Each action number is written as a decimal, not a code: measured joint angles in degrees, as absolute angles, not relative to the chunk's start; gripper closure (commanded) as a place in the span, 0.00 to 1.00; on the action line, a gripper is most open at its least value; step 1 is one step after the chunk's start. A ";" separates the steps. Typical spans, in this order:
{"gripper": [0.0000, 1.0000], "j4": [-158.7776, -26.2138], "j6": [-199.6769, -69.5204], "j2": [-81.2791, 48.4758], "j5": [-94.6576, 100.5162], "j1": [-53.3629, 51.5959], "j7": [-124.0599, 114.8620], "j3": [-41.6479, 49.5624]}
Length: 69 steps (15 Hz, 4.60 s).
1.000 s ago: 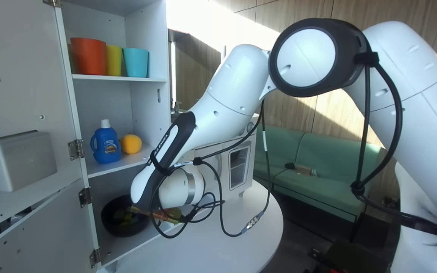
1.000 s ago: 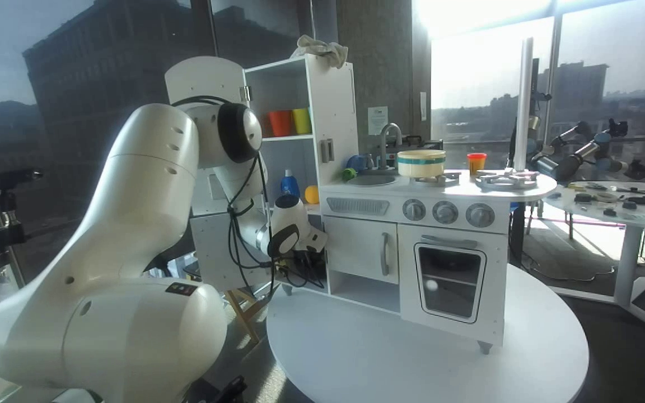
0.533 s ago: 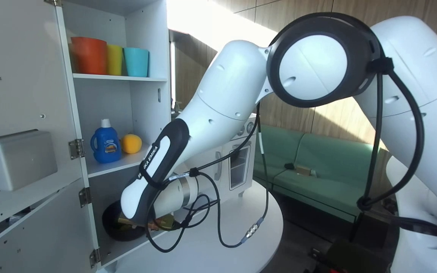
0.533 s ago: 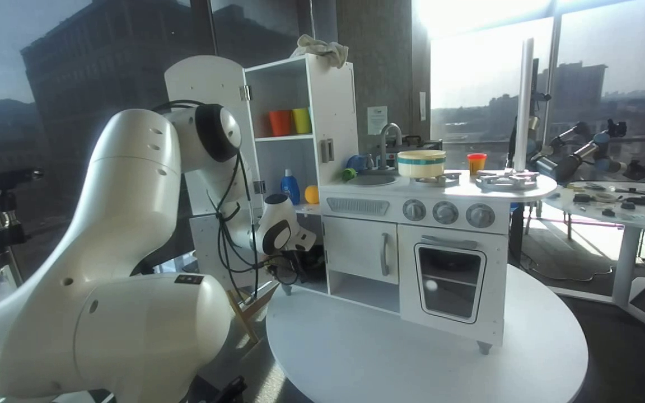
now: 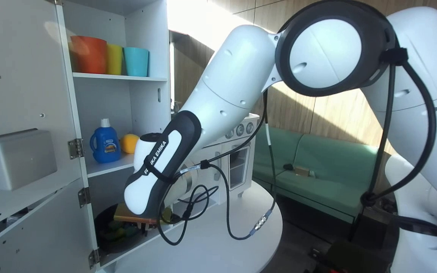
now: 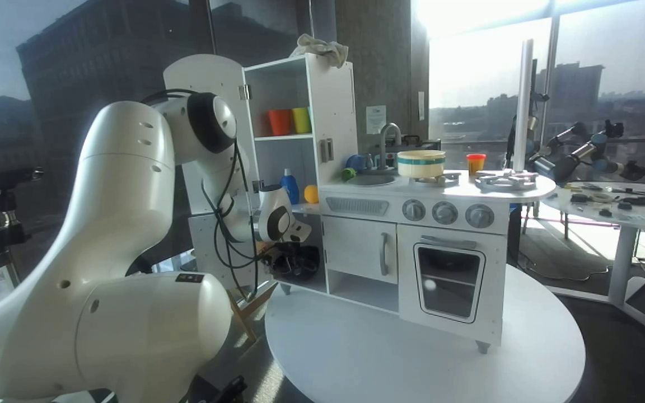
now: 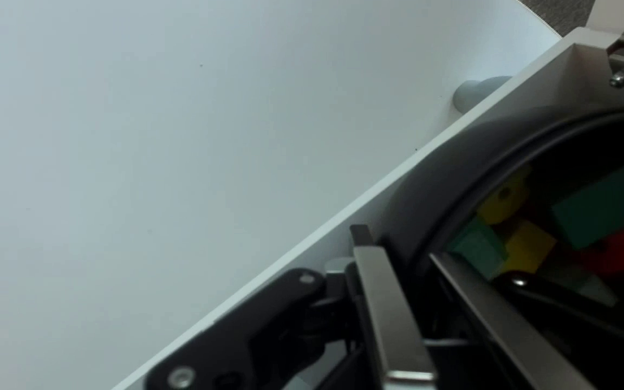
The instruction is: Put the black bowl into the sink
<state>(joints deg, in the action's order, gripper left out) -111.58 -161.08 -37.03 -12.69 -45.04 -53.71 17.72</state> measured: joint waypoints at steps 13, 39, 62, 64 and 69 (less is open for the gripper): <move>0.93 -121.31 -146.06 -24.19 -5.41 -30.49 -58.27 2.98; 0.93 -157.17 -130.07 31.85 -14.86 -13.54 -56.75 -10.90; 0.93 -143.17 -124.74 49.32 -14.74 6.49 -54.63 -6.33; 0.93 -141.12 -127.31 45.81 -14.71 7.07 -54.63 -6.43; 0.93 -134.93 -131.85 35.32 -13.40 7.42 -54.63 -6.50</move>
<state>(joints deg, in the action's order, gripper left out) -134.93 -131.85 35.32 -13.40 7.42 -54.63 -6.50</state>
